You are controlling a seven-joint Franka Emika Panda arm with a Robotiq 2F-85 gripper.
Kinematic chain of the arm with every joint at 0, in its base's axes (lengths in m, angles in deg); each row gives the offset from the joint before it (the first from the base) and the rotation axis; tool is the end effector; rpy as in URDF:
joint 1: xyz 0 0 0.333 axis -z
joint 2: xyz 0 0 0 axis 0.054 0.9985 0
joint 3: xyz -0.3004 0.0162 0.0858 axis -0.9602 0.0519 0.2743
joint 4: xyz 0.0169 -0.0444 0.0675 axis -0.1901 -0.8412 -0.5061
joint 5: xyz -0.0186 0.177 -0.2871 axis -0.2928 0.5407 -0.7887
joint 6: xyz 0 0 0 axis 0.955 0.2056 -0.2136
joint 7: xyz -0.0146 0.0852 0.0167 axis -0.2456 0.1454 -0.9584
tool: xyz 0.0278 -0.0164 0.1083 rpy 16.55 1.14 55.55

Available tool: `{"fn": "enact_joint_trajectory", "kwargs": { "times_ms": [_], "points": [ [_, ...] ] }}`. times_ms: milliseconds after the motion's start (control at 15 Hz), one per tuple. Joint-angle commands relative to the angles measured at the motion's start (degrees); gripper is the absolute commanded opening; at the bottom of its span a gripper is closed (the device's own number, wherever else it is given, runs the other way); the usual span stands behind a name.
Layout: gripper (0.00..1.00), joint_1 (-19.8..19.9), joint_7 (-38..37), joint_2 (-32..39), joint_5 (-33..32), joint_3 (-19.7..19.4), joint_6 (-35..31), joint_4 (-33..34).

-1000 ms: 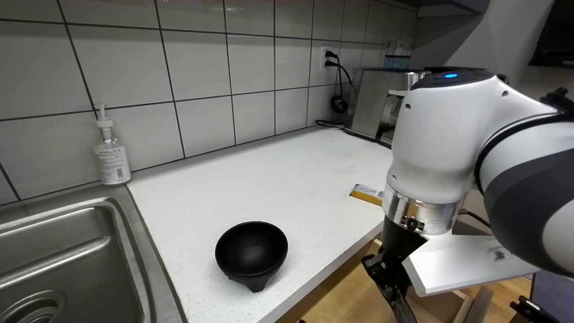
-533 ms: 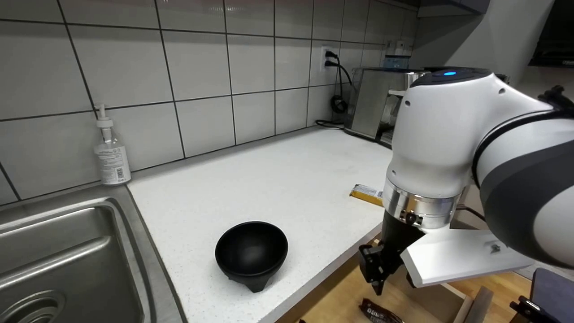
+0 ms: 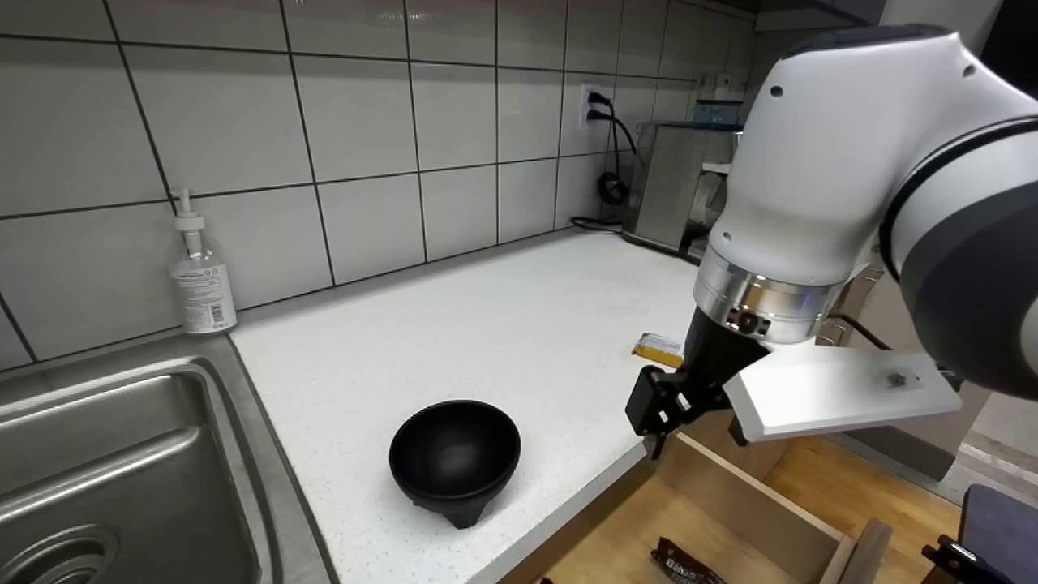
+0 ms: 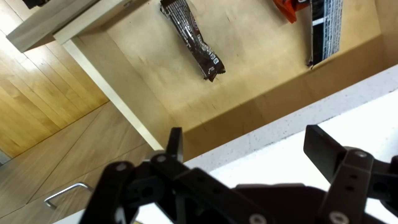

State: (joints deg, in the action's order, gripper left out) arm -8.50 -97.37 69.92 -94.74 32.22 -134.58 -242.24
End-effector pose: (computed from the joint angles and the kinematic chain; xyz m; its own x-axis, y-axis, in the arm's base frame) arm 0.3742 0.0525 0.2910 0.8677 -0.4682 0.1672 -0.4783 -0.8778 0.0242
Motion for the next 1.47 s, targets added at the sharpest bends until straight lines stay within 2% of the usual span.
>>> {"fn": "enact_joint_trajectory", "kwargs": {
  "times_ms": [0,400,800,1400],
  "points": [
    [1.0,3.42,3.02,-2.68,-1.12,1.44,2.78,0.95],
    [1.0,7.53,14.72,-0.61,-1.0,-0.23,4.0,5.15],
    [1.0,11.26,26.04,3.47,-0.75,-3.51,4.9,10.86],
    [1.0,12.08,39.71,12.8,3.05,-8.66,2.31,18.37]
  ]
}}
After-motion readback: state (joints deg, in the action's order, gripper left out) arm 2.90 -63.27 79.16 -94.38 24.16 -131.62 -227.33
